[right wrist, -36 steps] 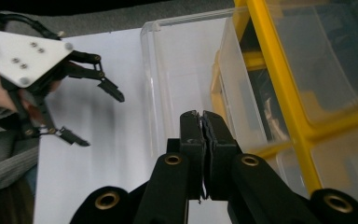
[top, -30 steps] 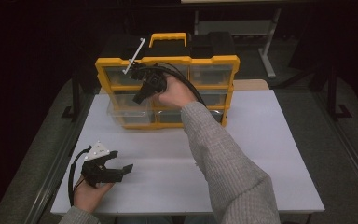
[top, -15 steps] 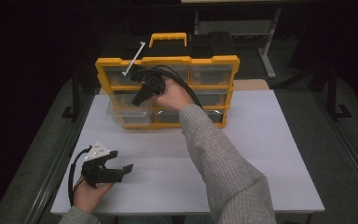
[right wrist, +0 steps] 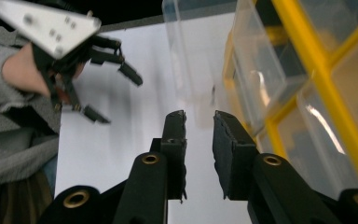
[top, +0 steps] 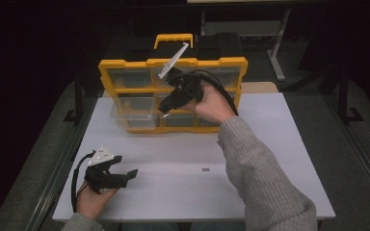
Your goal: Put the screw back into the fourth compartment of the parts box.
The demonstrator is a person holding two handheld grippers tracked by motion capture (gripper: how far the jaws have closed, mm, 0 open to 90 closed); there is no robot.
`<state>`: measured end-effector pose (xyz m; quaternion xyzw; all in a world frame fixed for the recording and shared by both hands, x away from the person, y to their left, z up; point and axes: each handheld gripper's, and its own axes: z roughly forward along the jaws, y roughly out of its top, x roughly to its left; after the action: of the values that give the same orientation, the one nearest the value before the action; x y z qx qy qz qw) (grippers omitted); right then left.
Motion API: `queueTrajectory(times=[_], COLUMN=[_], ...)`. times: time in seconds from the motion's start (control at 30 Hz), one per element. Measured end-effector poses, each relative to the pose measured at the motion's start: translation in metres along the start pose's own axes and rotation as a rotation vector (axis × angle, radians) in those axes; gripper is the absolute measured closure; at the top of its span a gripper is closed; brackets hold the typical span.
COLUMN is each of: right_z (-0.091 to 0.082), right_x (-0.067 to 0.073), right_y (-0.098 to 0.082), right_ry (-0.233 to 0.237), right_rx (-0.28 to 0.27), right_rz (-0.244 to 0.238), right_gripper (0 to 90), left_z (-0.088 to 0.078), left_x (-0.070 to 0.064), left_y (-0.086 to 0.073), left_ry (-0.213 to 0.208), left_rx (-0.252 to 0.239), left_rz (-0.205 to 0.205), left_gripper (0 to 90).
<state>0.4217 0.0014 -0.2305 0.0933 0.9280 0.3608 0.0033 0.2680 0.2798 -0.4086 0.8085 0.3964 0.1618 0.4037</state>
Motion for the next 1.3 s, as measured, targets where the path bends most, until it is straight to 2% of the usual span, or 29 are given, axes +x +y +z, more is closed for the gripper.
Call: queueTrajectory(times=[0.07,0.1,0.13,0.2,0.27,0.3,0.33,0.37,0.4,0.47,0.57,0.6,0.63,0.67,0.8,1.0,1.3], right_z=[-0.005,-0.005,-0.006,-0.005,-0.004,-0.004,0.0,0.0,0.004,0.008,0.017,0.02,0.022,0.026,0.037,0.052,0.073], right_x=[0.003,0.003,0.006,0.008,0.009,0.009,0.01,0.01,0.011,0.011,0.013,0.014,0.014,0.013,0.013,0.015,0.019], right_y=[-0.014,-0.014,-0.029,-0.045,-0.062,-0.062,-0.08,-0.08,-0.098,-0.113,-0.133,-0.141,-0.146,-0.155,-0.176,-0.193,-0.205], right_ry=[-0.005,-0.005,-0.009,-0.017,-0.027,-0.027,-0.038,-0.038,-0.036,-0.028,-0.021,-0.017,-0.015,-0.015,-0.009,-0.009,0.014], right_rx=[0.004,0.004,0.005,0.018,0.026,0.026,0.041,0.041,0.039,0.037,0.043,0.064,0.072,0.076,0.09,0.122,0.174], right_rz=[0.003,0.003,0.004,0.009,0.029,0.029,0.047,0.047,0.054,0.081,0.101,0.13,0.139,0.133,0.159,0.157,0.16], right_gripper=[71.5,71.5,70.8,70.4,70.1,70.1,69.9,69.9,69.9,70.0,69.9,69.9,70.0,70.2,71.0,72.2,74.5], left_z=[0.0,0.0,-0.001,0.0,0.001,0.001,0.0,0.0,0.001,0.001,0.001,0.0,0.0,0.0,0.0,0.001,0.0], left_x=[0.0,0.0,0.0,-0.002,-0.001,-0.001,-0.001,-0.001,-0.001,-0.001,-0.001,-0.002,-0.002,-0.001,0.0,-0.001,0.0], left_y=[0.0,0.0,0.0,0.001,0.0,0.0,0.001,0.001,0.0,0.0,0.0,0.0,0.0,0.0,0.0,0.0,0.0], left_ry=[0.002,0.002,0.005,0.006,0.005,0.005,0.005,0.005,0.009,0.008,0.009,0.013,0.013,0.014,0.015,0.011,0.011], left_rx=[-0.007,-0.007,0.001,-0.009,-0.003,-0.003,0.01,0.01,0.001,0.004,0.003,-0.003,-0.003,0.003,0.008,0.001,0.004], left_rz=[-0.004,-0.004,0.01,0.0,0.009,0.009,0.014,0.014,0.007,0.003,0.004,0.003,0.003,0.007,0.003,-0.002,0.003], left_gripper=[17.9,17.9,17.9,17.9,17.9,17.7,17.6,17.6,17.6,17.6,17.6,17.6,17.6,17.6,17.1,17.0,17.1])
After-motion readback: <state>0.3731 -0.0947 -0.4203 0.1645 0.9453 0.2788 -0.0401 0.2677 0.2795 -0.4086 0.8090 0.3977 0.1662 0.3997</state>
